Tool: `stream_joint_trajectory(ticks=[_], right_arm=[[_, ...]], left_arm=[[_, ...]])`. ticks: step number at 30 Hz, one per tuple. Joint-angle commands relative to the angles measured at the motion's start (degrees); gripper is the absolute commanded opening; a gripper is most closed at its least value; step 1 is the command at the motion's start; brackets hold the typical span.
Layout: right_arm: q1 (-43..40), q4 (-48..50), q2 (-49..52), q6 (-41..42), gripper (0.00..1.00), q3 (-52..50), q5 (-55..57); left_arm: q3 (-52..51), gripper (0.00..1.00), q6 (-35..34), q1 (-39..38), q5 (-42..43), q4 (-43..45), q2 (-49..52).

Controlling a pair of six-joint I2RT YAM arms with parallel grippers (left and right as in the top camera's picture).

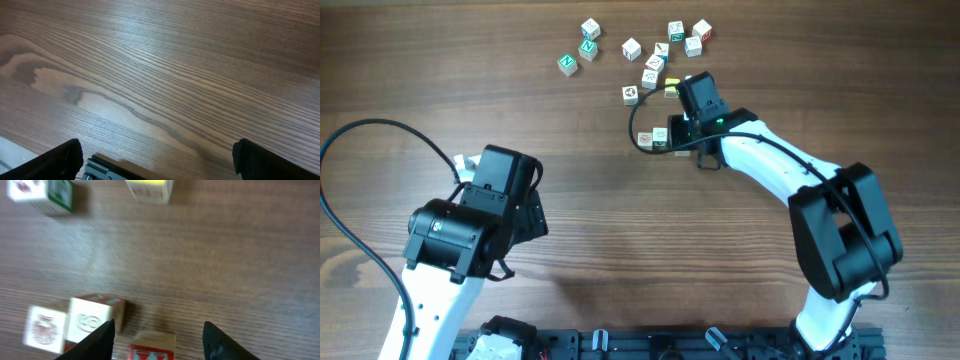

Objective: Form a horizontal line
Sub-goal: 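Lower the U block beside the 6 block and open the right gripper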

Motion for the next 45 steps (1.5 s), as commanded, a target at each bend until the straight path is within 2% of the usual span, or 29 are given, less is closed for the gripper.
stream_joint_trajectory(ticks=[1, 4, 8, 11, 12, 20, 45], right_arm=[[0.13, -0.61, -2.19, 0.07, 0.48, 1.79, 1.18], [0.13, -3.48, -3.30, 1.70, 0.44, 1.79, 1.14], [0.13, -9.79, -5.22, 3.41, 0.20, 1.79, 0.94], [0.13, -14.43, -5.46, 5.42, 0.09, 1.79, 0.81], [0.13, -15.82, -5.46, 6.14, 0.09, 1.75, 0.70], [0.24, -14.95, -5.01, 5.84, 0.09, -1.11, -0.11], [0.24, -3.30, -2.25, 6.23, 0.10, -8.90, -3.15]], left_arm=[[-0.33, 1.00, -0.94, 0.26, -0.11, 0.11, -0.39], [-0.33, 1.00, -0.94, 0.26, -0.11, 0.11, -0.39], [-0.33, 1.00, -0.94, 0.26, -0.13, 0.11, -0.39], [-0.33, 1.00, -0.94, 0.26, -0.13, 0.11, -0.39], [-0.33, 1.00, -0.94, 0.26, -0.13, 0.11, -0.39], [-0.33, 1.00, -0.94, 0.26, -0.11, 0.11, -0.39], [-0.33, 1.00, -0.94, 0.26, -0.13, 0.11, -0.39]])
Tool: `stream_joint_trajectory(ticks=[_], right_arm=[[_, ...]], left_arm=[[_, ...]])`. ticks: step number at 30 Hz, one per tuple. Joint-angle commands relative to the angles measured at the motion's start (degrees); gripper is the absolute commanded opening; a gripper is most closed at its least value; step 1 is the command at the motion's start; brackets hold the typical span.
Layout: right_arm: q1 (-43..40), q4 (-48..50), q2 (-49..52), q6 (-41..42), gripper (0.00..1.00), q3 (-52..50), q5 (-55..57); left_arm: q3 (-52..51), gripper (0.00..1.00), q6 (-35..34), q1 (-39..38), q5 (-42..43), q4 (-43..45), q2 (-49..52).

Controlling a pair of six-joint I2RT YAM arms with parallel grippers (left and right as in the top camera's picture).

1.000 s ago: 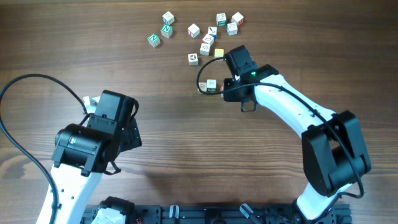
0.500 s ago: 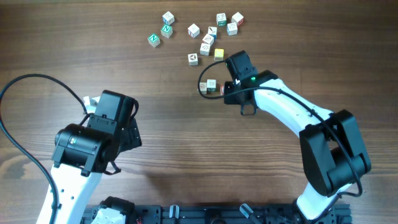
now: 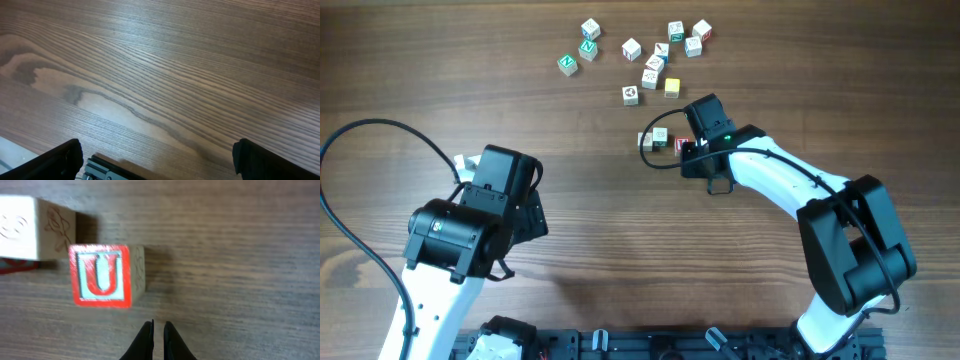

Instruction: Form a horizontal line

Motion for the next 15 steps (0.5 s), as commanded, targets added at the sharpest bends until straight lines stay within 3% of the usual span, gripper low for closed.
stream_joint_trajectory(ticks=[1, 15], right_arm=[[0.24, 2.36, 1.81, 0.55, 0.10, -0.42, -0.90], [0.24, 6.23, 4.90, 0.13, 0.08, -0.42, -0.70]], left_arm=[[-0.33, 1.00, -0.94, 0.26, -0.11, 0.09, -0.39], [-0.33, 1.00, -0.94, 0.26, -0.11, 0.11, -0.39]])
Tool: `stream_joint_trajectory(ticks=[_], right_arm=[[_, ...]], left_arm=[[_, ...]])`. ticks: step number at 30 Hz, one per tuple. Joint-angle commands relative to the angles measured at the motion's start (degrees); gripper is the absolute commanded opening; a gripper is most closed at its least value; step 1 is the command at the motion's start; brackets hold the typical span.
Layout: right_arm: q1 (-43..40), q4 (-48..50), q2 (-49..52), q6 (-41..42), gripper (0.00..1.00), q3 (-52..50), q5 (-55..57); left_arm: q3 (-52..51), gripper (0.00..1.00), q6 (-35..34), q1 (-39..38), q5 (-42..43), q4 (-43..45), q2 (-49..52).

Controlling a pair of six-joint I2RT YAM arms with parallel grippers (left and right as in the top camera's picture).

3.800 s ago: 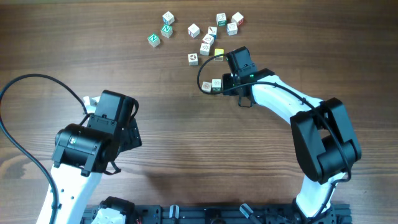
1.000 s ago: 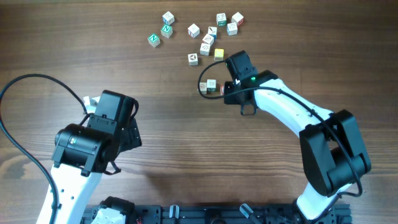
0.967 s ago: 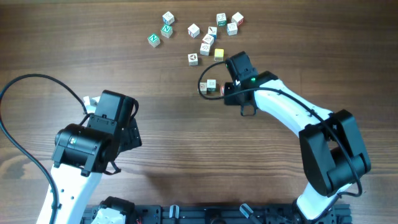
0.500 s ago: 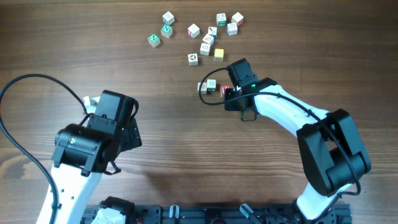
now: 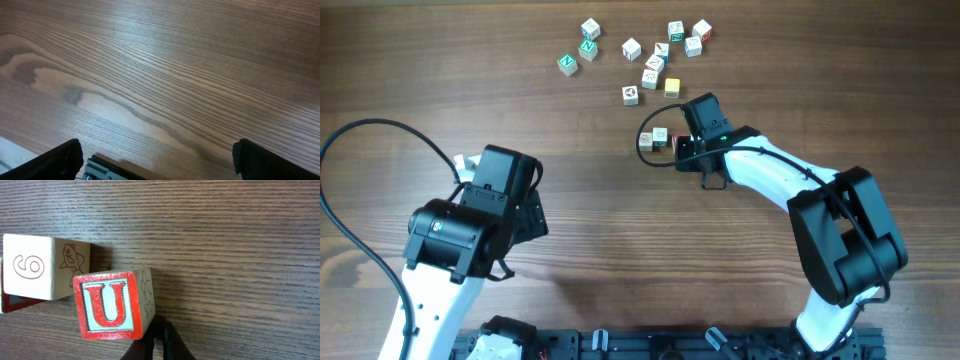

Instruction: Form a horizontal line

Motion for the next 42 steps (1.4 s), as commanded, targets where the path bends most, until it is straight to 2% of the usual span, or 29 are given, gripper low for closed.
stream_joint_trajectory(ticks=[1, 13, 15, 18, 23, 27, 35, 42], right_arm=[[0.24, 0.24, 2.14, -0.04, 0.08, -0.42, -0.24], [0.24, 7.52, 2.14, -4.61, 0.09, -0.42, -0.04], [0.24, 7.67, 2.14, -5.68, 0.05, -0.42, -0.02], [0.24, 6.64, 2.14, -5.77, 0.04, -0.42, 0.85], [0.22, 2.49, 2.12, -0.33, 0.04, -0.39, 11.23], [0.09, 3.98, 2.12, 0.13, 0.05, -0.39, 15.13], [-2.86, 12.70, 2.14, 0.15, 0.04, -0.39, 14.08], [-4.72, 18.18, 2.27, 0.20, 0.05, -0.39, 6.84]], left_arm=[[-0.33, 1.00, -0.94, 0.26, -0.11, 0.11, -0.39], [-0.33, 1.00, -0.94, 0.26, -0.13, 0.11, -0.39], [-0.33, 1.00, -0.94, 0.26, -0.11, 0.11, -0.39], [-0.33, 1.00, -0.94, 0.26, -0.11, 0.11, -0.39], [-0.33, 1.00, -0.94, 0.26, -0.11, 0.11, -0.39], [-0.31, 1.00, -0.94, 0.26, -0.11, 0.11, -0.39], [-0.33, 1.00, -0.94, 0.26, -0.11, 0.11, -0.39], [-0.33, 1.00, -0.94, 0.26, -0.13, 0.11, -0.39]])
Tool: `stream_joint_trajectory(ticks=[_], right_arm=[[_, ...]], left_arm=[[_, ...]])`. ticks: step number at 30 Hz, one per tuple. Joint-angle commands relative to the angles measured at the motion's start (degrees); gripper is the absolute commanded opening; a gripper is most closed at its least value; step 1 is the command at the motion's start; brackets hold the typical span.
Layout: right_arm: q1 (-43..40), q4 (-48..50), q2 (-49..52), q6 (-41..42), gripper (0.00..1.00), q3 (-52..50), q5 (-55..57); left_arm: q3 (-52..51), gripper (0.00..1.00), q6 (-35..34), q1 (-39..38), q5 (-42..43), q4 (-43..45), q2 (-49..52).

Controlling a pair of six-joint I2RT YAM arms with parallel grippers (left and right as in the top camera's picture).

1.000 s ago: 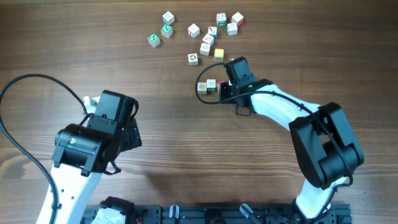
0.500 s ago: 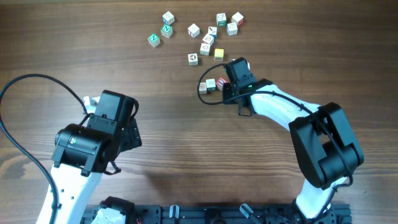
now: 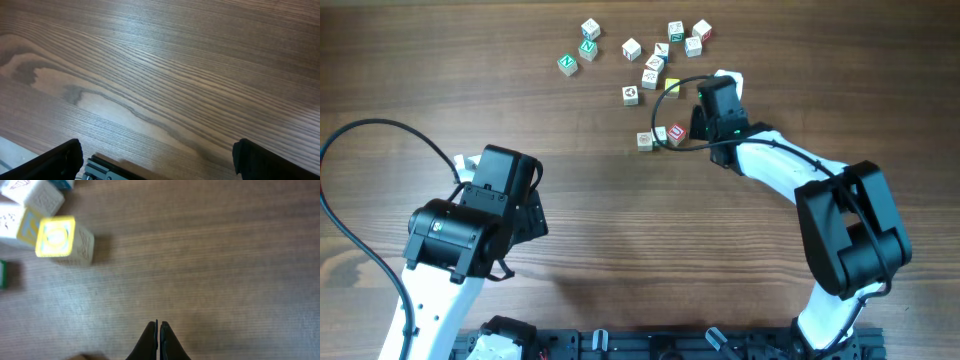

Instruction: Form a horizontal line

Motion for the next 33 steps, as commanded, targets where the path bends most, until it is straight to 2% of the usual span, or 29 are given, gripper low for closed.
stream_joint_trajectory(ticks=[1, 5, 13, 21, 33], right_arm=[[-0.20, 1.84, 1.53, 0.83, 0.04, -0.28, -5.14], [-0.20, 4.52, 3.93, 0.81, 0.04, -0.28, -9.22], [-0.20, 4.96, 5.38, 0.81, 0.04, -0.28, -10.14], [-0.20, 4.79, 5.38, 0.68, 0.04, -0.28, -18.29], [-0.15, 0.52, 5.38, 0.79, 0.04, -0.28, -18.69]], left_arm=[[-0.33, 1.00, -0.94, 0.26, -0.13, 0.11, -0.39], [-0.33, 1.00, -0.94, 0.26, -0.11, 0.11, -0.39], [-0.33, 1.00, -0.94, 0.26, -0.11, 0.11, -0.39], [-0.33, 1.00, -0.94, 0.26, -0.11, 0.11, -0.39], [-0.33, 1.00, -0.94, 0.26, -0.11, 0.11, -0.39]])
